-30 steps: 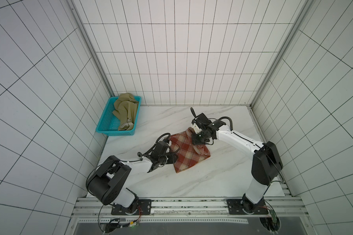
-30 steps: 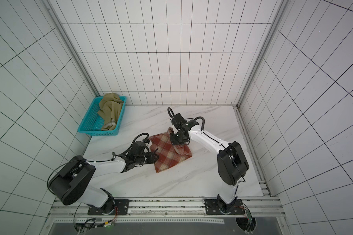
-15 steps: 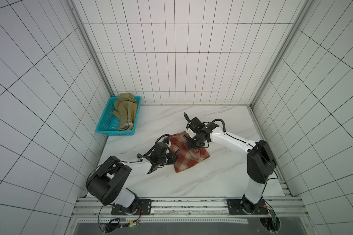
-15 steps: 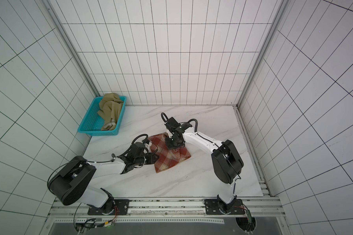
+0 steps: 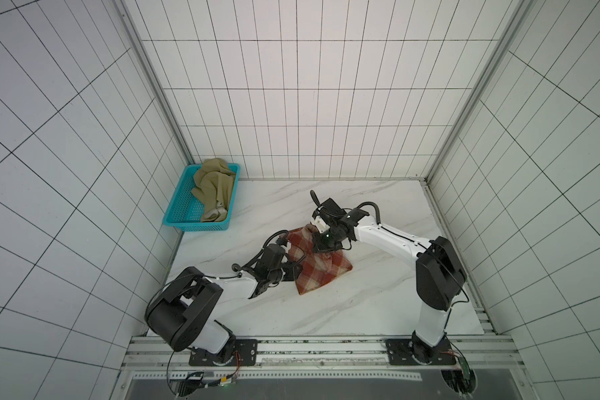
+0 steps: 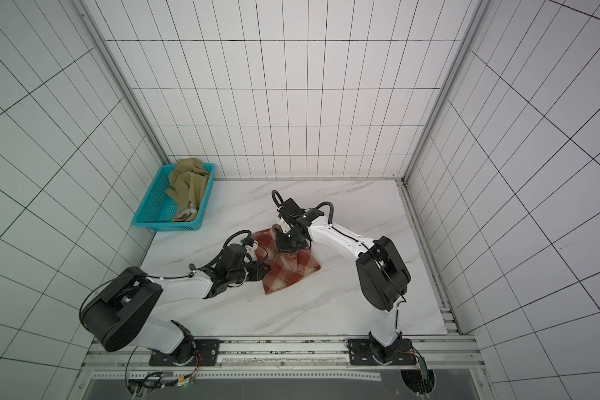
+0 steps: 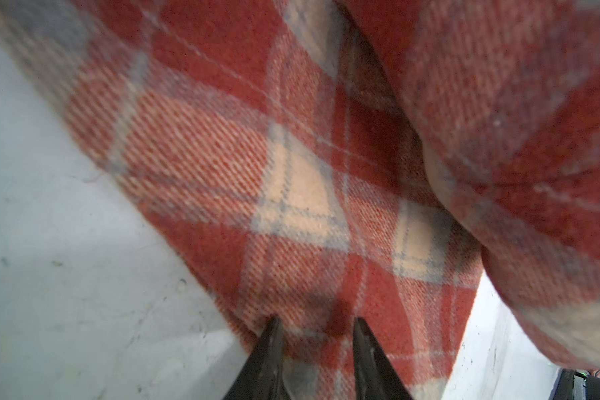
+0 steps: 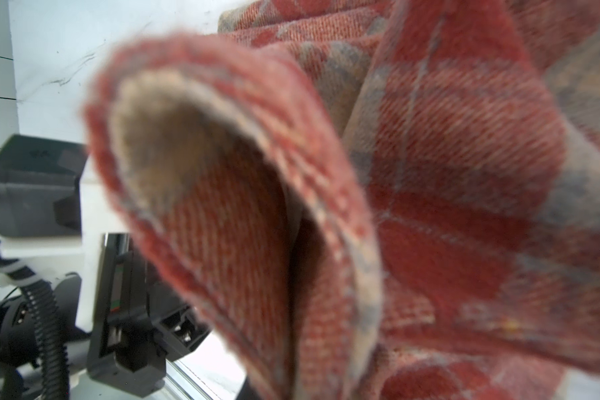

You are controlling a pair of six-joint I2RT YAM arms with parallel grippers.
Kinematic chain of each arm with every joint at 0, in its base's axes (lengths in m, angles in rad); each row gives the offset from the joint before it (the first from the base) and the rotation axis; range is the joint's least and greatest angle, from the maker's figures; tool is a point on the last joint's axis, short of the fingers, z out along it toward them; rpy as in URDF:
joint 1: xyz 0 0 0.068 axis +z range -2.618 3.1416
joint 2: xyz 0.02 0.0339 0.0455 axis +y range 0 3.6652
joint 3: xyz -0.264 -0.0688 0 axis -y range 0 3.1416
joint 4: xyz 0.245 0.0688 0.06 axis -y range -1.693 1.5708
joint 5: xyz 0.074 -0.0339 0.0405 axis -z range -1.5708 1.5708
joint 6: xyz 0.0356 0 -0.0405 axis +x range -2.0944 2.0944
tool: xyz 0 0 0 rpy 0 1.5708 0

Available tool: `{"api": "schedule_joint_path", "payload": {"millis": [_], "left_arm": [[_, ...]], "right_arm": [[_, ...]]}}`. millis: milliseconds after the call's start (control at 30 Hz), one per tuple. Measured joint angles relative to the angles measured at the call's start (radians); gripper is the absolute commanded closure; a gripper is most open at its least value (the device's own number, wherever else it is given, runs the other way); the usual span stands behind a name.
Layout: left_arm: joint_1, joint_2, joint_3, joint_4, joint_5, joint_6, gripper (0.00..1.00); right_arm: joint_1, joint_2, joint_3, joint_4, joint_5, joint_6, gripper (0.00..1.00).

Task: Fold and stack skirts
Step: Fold the skirt at the center of the table.

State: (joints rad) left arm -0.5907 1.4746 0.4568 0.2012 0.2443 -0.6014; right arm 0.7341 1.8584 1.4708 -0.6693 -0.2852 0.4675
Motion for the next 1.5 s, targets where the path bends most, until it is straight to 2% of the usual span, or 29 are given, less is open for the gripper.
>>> {"api": "schedule_joint_path", "payload": {"millis": [433, 1133, 1500], "left_arm": [[-0.004, -0.057, -0.039, -0.026, 0.000, -0.007, 0.65], [-0.004, -0.079, -0.046, -0.048, 0.000, -0.008, 0.65], [-0.006, -0.141, -0.080, -0.113, 0.000, -0.012, 0.64]], "right_arm": [[0.002, 0.010, -0.027, 0.147, -0.072, 0.091, 1.00], [0.012, 0.074, -0.132, 0.275, -0.082, 0.131, 1.00], [0.016, 0.075, -0.158, 0.316, -0.052, 0.153, 1.00]]}}
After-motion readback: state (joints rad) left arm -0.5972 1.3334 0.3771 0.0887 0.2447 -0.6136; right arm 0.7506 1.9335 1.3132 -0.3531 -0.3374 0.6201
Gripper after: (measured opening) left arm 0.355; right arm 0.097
